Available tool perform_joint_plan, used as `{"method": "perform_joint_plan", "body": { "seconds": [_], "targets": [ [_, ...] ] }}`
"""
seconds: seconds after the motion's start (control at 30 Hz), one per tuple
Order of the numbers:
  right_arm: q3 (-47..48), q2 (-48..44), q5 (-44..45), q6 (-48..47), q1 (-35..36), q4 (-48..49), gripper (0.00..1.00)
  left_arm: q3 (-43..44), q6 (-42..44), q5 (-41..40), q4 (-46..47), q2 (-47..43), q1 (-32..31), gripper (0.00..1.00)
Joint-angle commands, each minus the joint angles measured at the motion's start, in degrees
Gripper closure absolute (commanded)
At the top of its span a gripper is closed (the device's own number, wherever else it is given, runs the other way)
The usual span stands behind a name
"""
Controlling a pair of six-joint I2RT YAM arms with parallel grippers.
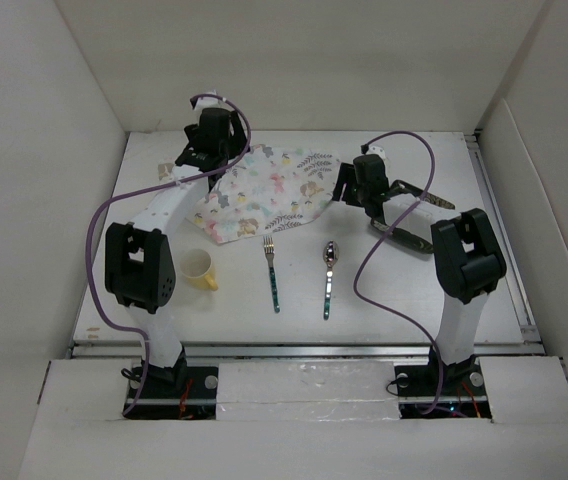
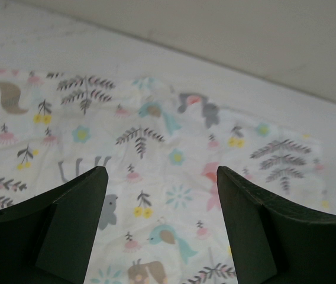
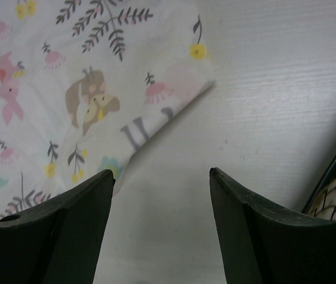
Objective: Set the dinner table for one person
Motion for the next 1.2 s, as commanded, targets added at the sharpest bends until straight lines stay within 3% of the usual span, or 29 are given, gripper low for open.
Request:
{"method": "perform_joint_plan", "body": {
  "seconds": [0.0,0.13,0.4,0.63,0.8,0.97,1.0,1.03,1.07,1.1,1.17],
  "targets": [
    [7.6,3.9,-0.6,-0.1,-1.8,-1.2,0.28,-4.0,1.9,-7.7,-8.4,3.8,1.9,0.27],
    [15.6,9.4,-1.0,-2.5,-4.0,-5.0,0.27,-9.4,-0.3,1.8,-7.7,1.7,12.5,0.27],
    [32.0,20.8,-4.6,-4.1,-6.2,-14.0,0.26,-12.9,-2.3,10.8,-6.0,6.2,24.1,0.24],
    [43.1,28.8,-9.2,-2.7,-8.0,-18.4,0.24,-9.7,-1.3,10.0,-7.2,11.8,24.1,0.29],
    [51.9,33.9,-13.5,-1.3,-8.5,-21.7,0.24,-8.6,-2.1,14.1,-6.2,15.0,24.1,0.31],
    [56.8,38.1,-18.3,0.1,-8.5,-22.1,0.27,-7.4,-3.0,18.5,-4.5,16.4,24.1,0.55],
    [56.8,38.7,-19.3,1.1,-8.5,-21.2,0.29,-6.8,-3.1,18.8,-4.1,16.6,24.1,0.58],
    [55.2,38.6,-20.5,1.7,-8.5,-19.9,0.43,-6.3,-3.1,18.9,-4.0,17.0,24.1,0.68],
    [53.9,38.0,-21.9,2.2,-9.1,-16.3,0.5,-5.7,-3.2,19.0,-4.1,17.6,24.1,0.73],
    [52.4,36.6,-22.2,3.1,-9.1,-14.0,0.71,-5.0,-3.2,19.2,-3.6,17.8,24.1,0.78],
    [47.7,34.8,-21.1,3.7,-9.1,-8.6,0.89,-4.7,-3.4,19.9,-3.1,18.1,24.1,0.96]
  ]
}}
